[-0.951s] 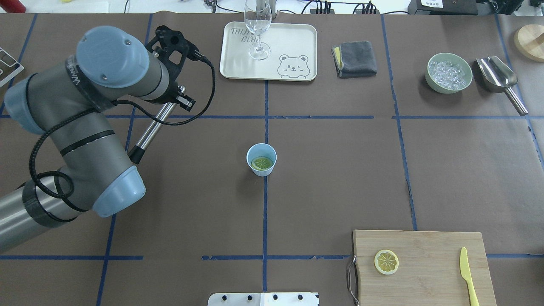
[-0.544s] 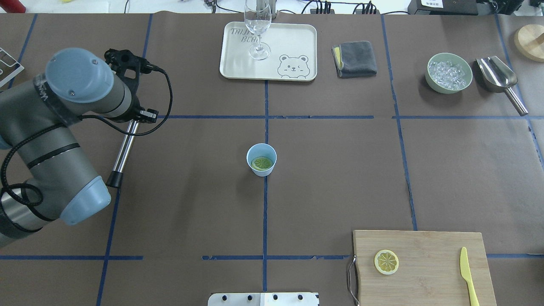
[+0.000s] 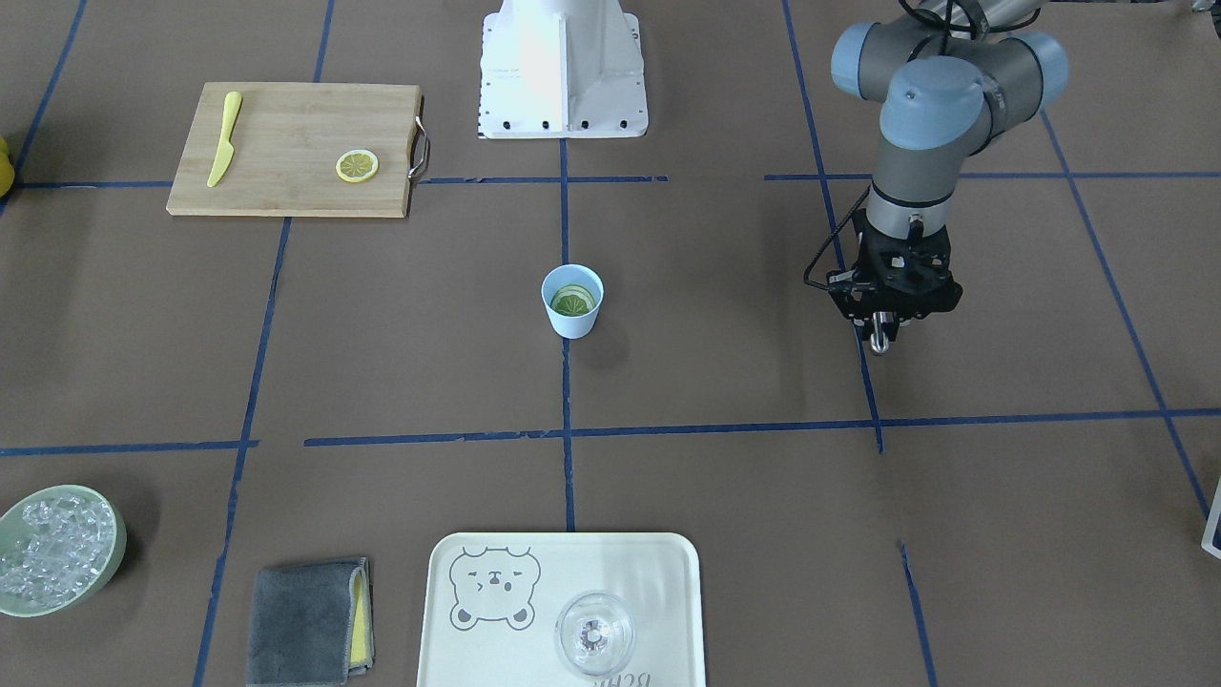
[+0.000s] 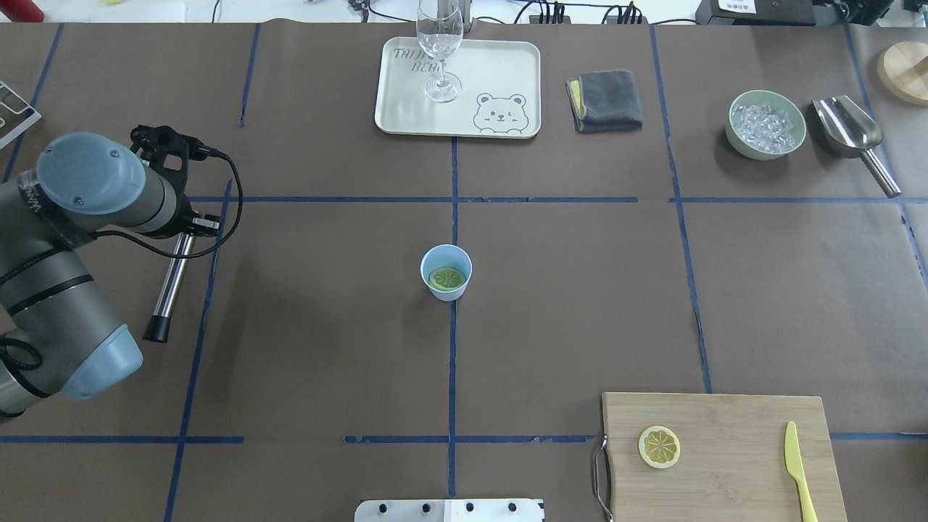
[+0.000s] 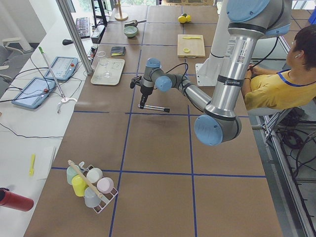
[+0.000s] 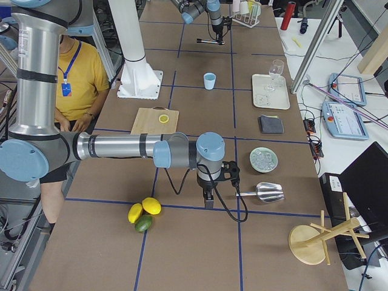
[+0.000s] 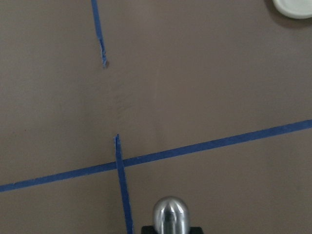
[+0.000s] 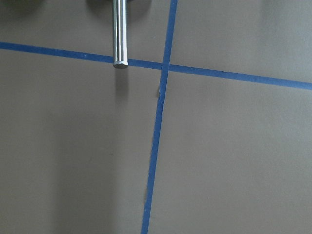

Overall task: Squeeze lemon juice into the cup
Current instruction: 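Lower the muddler onto the table at its original spot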

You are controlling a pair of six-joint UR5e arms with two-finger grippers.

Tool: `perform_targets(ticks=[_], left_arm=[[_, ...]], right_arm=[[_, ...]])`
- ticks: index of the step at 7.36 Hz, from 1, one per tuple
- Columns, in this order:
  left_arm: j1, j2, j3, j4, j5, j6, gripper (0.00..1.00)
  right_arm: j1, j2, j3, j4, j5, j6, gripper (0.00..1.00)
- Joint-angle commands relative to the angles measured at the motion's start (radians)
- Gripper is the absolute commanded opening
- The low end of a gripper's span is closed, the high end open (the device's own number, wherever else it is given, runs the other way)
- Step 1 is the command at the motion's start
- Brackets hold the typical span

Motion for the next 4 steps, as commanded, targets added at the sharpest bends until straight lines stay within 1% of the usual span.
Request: perform_targets(ticks=[1, 4], left_arm=[[0.0, 0.007, 0.046, -0.008, 0.0, -0.001, 0.0], [0.0, 0.005, 0.12, -0.068, 0.0, -0.027, 0.0]], right_arm=[[0.0, 0.003, -0.001, 0.0, -0.001, 0.0, 1.0], [0.0, 0.005, -0.001, 0.0, -0.003, -0.002, 1.0]])
